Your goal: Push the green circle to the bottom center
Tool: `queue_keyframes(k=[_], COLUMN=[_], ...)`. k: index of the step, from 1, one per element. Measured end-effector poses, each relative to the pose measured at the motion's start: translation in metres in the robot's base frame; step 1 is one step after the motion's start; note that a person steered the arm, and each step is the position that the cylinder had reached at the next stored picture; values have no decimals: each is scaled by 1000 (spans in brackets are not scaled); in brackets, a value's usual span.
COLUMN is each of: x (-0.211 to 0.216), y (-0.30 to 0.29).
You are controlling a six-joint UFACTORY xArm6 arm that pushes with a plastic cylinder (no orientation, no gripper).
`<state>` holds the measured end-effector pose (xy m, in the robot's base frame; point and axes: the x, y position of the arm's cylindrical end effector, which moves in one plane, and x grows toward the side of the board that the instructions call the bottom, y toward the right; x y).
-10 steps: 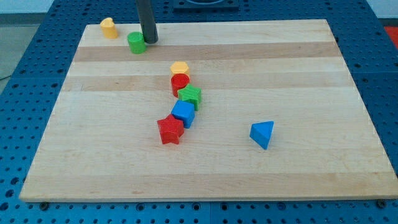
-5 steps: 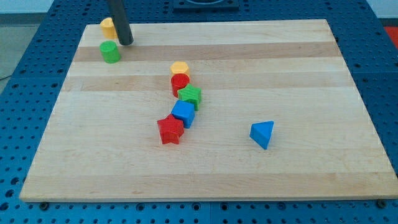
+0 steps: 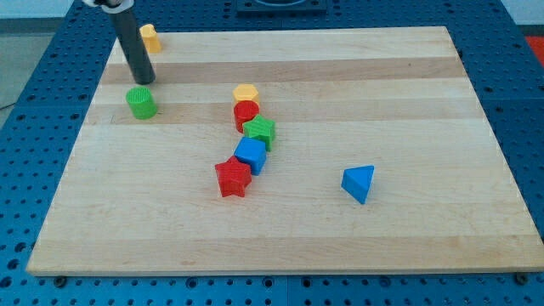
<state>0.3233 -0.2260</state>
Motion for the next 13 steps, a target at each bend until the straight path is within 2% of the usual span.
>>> queue_keyframes(k=[1,2,3,4,5,6,8,10,11,12,13], x=[74,103,76,72,132,173,129,201,209,200,209], y=[18,27,16,7,15,30,21,78,77,19,-16])
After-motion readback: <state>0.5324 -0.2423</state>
